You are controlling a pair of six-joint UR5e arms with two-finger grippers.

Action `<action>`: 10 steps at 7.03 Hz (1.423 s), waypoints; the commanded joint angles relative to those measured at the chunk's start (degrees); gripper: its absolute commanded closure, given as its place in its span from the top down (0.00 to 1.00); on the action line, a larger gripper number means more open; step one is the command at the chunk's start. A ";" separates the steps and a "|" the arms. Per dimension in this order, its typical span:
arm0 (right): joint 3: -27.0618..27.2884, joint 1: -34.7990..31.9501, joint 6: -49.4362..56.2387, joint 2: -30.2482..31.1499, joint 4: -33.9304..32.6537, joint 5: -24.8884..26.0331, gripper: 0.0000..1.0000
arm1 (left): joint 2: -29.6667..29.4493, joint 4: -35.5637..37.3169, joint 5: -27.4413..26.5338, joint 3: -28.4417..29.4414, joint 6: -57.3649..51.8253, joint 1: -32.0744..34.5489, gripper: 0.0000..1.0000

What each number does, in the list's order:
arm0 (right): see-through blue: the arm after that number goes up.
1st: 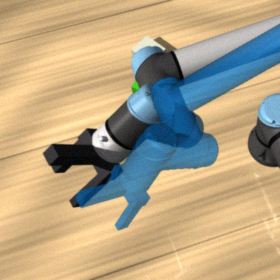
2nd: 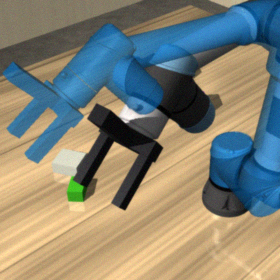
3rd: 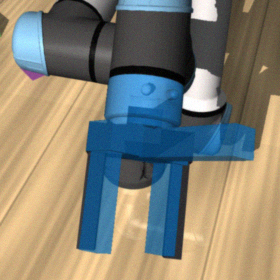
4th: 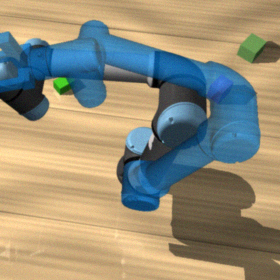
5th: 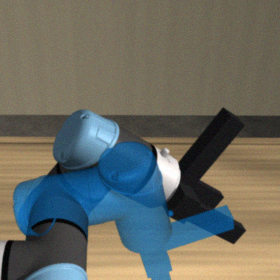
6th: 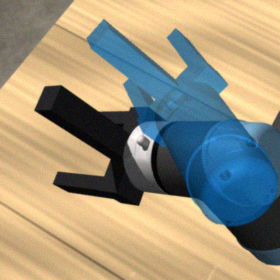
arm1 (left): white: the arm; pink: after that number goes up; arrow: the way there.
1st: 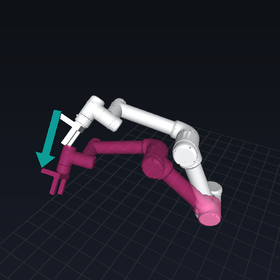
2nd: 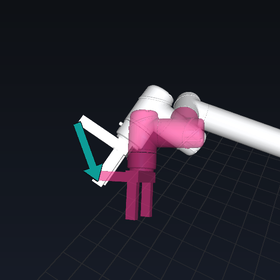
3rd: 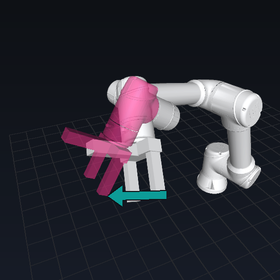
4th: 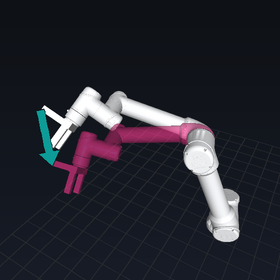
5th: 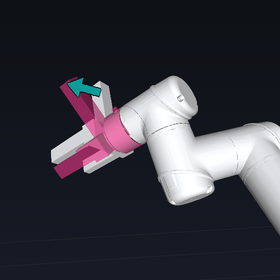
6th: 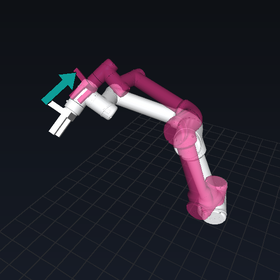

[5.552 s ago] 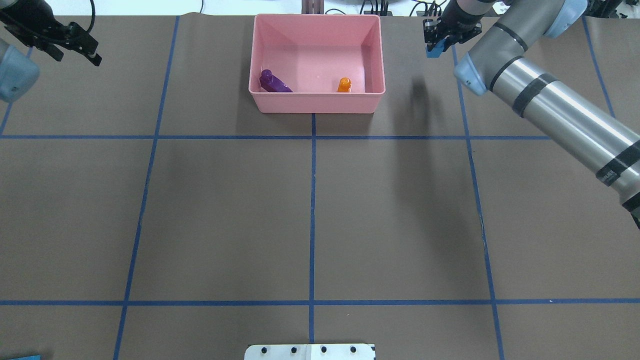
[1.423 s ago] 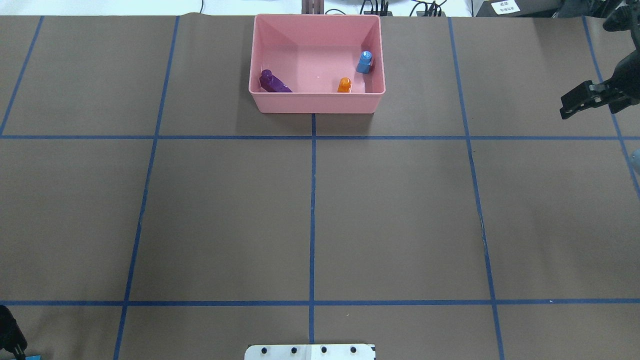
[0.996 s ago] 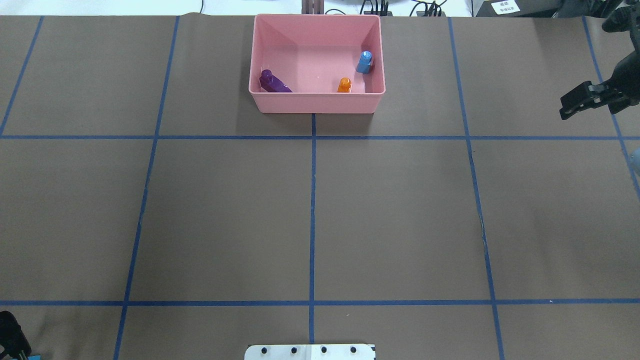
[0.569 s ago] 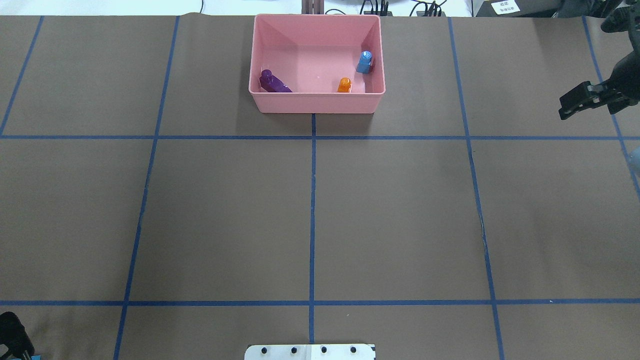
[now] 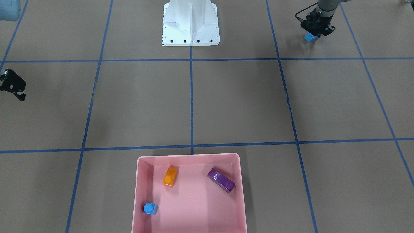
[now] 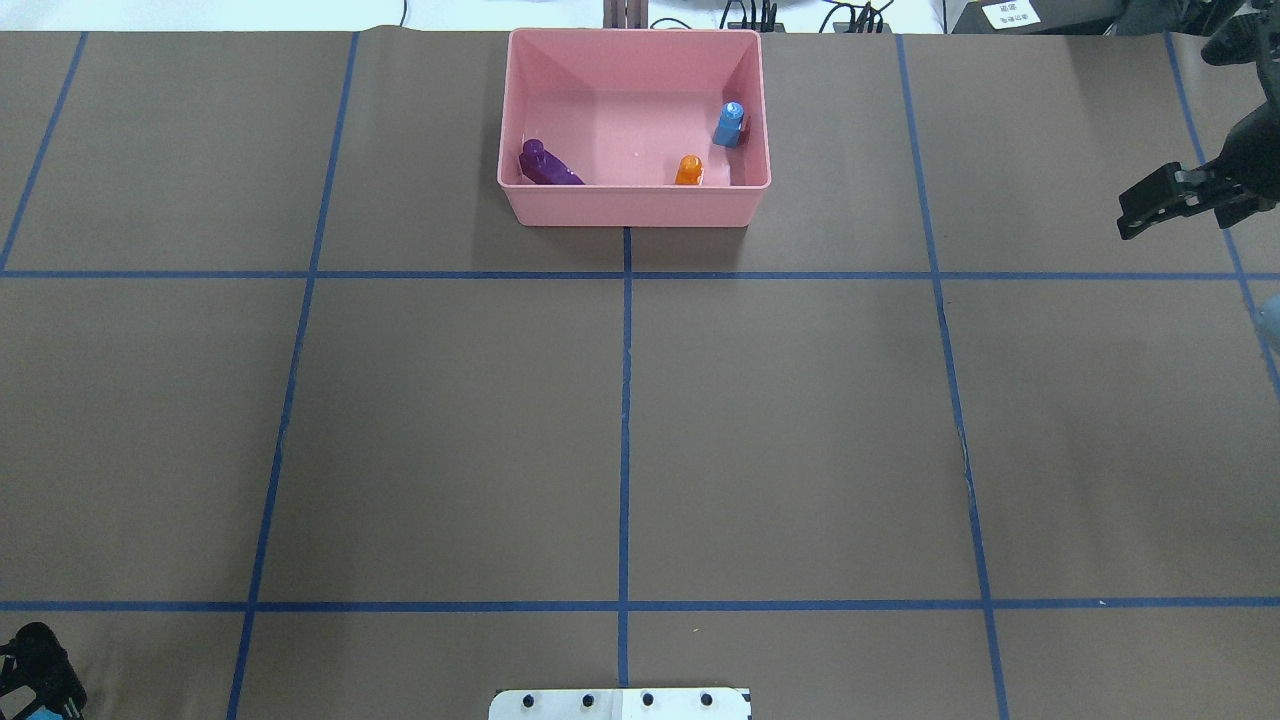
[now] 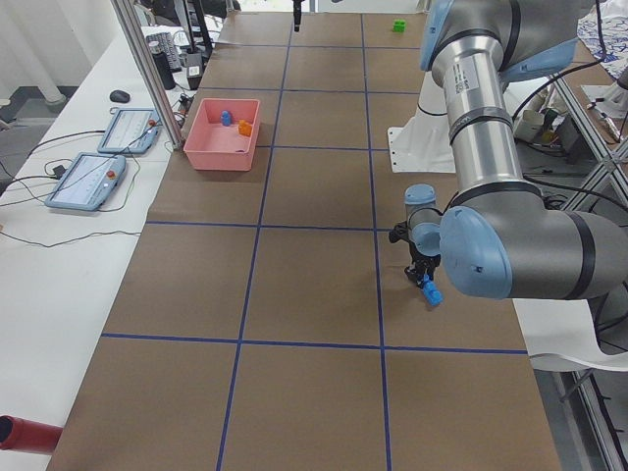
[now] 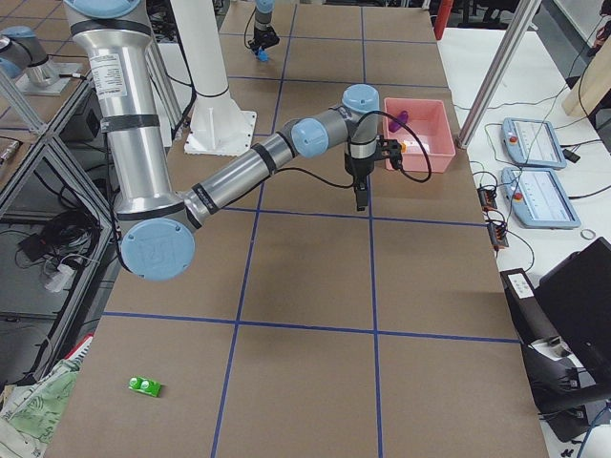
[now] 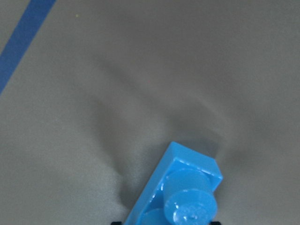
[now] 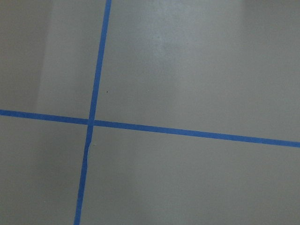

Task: Put all blocks into box

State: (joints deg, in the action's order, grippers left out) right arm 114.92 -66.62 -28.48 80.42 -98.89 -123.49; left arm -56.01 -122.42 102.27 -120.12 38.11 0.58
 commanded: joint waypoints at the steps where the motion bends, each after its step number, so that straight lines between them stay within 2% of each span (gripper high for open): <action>1: -0.05 0.00 0.00 0.00 0.01 0.00 0.99 | 0.11 -0.01 0.04 -1.25 0.39 1.26 0.00; 3: -0.74 0.09 -0.09 -0.44 0.10 0.00 0.99 | 0.72 0.08 0.74 -6.68 0.48 8.08 0.00; 4: -1.62 0.09 0.00 -0.70 0.19 0.09 0.99 | 0.03 0.08 4.92 -8.89 1.61 13.17 0.00; 5: -1.72 0.09 0.00 -0.70 0.19 0.09 0.99 | -2.41 0.16 12.70 -10.13 6.84 21.05 0.00; 6: -1.63 0.09 0.09 -0.70 0.19 0.09 0.99 | -7.31 0.43 18.79 -9.96 8.02 30.26 0.00; 7: -1.54 0.09 0.09 -0.70 0.19 0.09 0.99 | -12.49 1.65 22.85 -9.61 8.30 36.88 0.00; 8: -1.54 0.09 0.09 -0.88 0.19 0.09 0.99 | -20.98 9.05 24.80 -9.61 9.95 42.00 0.00; 10: -1.54 0.09 0.09 -0.88 0.28 0.17 0.99 | -44.42 30.04 24.30 -7.35 12.08 47.04 0.00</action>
State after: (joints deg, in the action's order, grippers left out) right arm 113.37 -66.53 -28.39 79.57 -98.64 -123.38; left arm -86.35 -104.47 126.45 -129.14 49.09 44.12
